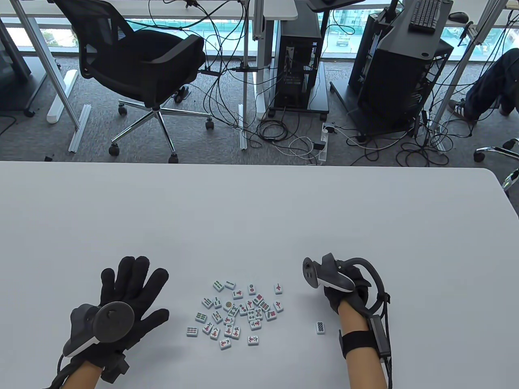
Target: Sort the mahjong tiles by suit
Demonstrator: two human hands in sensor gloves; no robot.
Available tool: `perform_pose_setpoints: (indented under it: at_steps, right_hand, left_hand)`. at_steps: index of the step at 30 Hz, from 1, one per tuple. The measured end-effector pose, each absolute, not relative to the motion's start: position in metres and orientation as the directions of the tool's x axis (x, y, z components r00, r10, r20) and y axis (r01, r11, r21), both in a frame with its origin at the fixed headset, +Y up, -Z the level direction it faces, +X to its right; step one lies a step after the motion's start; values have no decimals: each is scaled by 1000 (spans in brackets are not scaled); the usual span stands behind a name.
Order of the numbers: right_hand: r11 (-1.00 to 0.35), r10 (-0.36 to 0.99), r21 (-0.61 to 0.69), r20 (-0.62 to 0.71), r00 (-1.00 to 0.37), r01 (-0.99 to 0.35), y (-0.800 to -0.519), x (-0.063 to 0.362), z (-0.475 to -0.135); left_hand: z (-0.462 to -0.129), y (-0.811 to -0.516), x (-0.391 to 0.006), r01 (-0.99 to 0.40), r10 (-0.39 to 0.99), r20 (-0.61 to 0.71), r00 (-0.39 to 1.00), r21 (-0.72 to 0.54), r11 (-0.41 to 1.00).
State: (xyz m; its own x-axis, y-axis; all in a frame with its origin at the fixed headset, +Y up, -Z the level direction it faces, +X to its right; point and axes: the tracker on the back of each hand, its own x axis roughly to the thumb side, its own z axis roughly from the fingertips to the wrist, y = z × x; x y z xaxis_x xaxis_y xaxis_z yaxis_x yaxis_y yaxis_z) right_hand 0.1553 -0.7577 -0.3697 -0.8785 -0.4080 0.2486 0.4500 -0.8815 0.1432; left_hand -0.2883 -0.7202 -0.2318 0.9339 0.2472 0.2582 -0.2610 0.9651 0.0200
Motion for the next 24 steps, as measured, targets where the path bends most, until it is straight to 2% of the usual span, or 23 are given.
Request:
perform_pose_setpoints:
  at_steps: [2,4,7,11,14,17,20,22,24]
  right_hand:
    - [-886,-428,69,262,-865,459,-750,148,-366]
    - [-916,-385,2,264,-884,400,-742,138,-364]
    - [-967,-234,16,329,-915,253,-737,107,-360]
    - [-982,-150,38,451,-880,187,-739,57,-351]
    - [-982,-155,18,496,-854,189,-740,23,-348]
    - [-959,-240,8,509,-827,283,-748,3,-350]
    - [-924,-351,-42,493,-796,381,-757,-5,-353]
    - [-929,-361,-102,457,-813,355,-758,-6,-358]
    - [-931,-348,-59,434,-831,360,-756,-5,-363]
  left_hand:
    - [-232,-721,-288,-263,249,261,933,19,965]
    - [-232,-721,-288,-261,246,268,932,23,965]
    - [-232,-722,-286,-257,241,273,931,22,966]
    - [-232,-722,-285,-247,234,276,932,15,969]
    - [-232,-723,-283,-245,233,281,931,7,970]
    - [-232,-723,-282,-240,229,285,931,5,971]
    - [-232,-722,-282,-247,235,287,929,4,969]
    - [-232,-722,-283,-251,240,286,928,4,968]
    - [-232,-722,-283,-250,239,286,928,5,968]
